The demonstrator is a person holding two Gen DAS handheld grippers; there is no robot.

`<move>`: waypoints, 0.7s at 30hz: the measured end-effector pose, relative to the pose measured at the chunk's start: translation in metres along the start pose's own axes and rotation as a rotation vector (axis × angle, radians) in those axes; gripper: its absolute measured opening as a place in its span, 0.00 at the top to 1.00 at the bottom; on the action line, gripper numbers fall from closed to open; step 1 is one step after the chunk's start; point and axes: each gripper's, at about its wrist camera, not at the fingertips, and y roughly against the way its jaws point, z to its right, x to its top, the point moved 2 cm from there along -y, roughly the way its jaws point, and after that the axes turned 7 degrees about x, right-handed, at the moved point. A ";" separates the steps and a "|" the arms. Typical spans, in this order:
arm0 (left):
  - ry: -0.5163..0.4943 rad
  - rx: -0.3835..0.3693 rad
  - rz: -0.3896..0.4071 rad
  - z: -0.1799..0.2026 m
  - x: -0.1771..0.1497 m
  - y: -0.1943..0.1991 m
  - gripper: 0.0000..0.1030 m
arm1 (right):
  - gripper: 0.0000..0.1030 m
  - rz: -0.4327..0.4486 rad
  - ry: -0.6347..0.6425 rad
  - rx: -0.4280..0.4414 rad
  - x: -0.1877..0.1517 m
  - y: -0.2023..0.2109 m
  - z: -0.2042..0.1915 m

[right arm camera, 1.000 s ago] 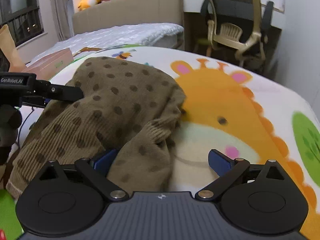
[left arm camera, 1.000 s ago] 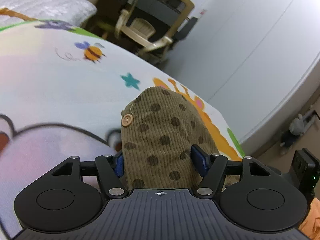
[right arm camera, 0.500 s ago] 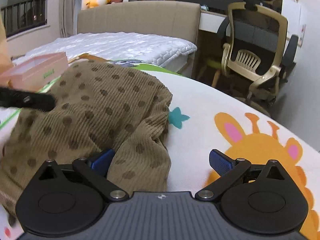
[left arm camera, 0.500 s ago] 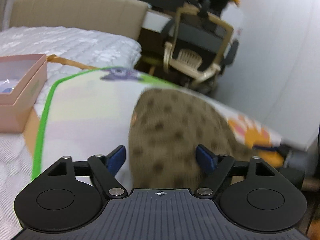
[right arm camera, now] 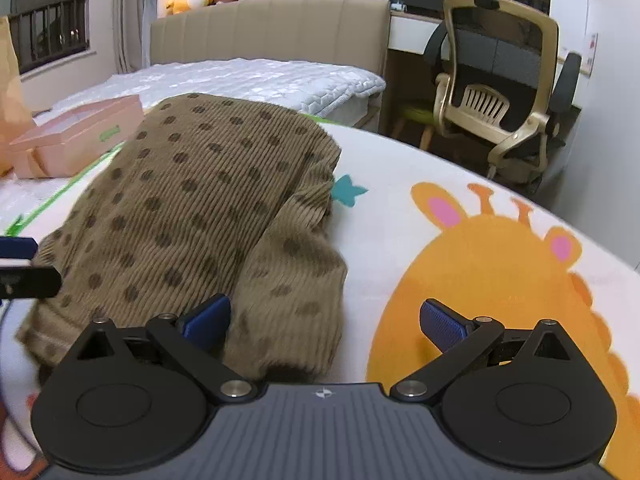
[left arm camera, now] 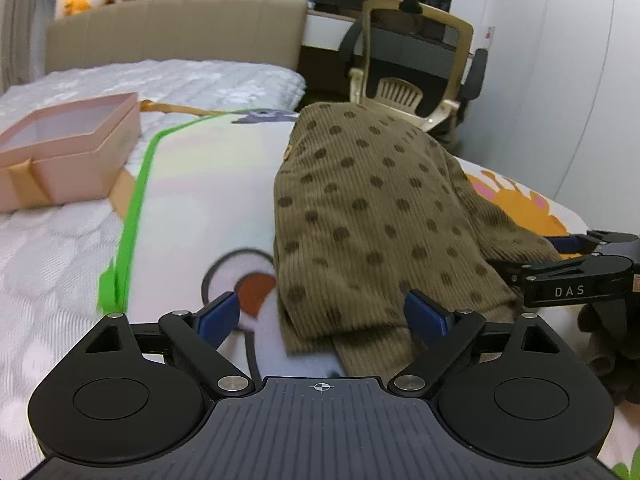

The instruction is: Fold clothes

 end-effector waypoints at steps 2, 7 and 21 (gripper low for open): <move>-0.009 0.018 0.004 0.007 -0.010 0.008 0.07 | 0.01 0.004 -0.018 0.010 -0.007 0.008 0.001; -0.122 0.122 0.058 0.034 -0.030 0.038 0.05 | 0.00 0.016 -0.063 0.036 -0.023 0.030 0.002; -0.187 0.083 0.038 0.076 -0.076 0.097 0.00 | 0.00 -0.001 0.098 -0.057 -0.095 0.108 -0.037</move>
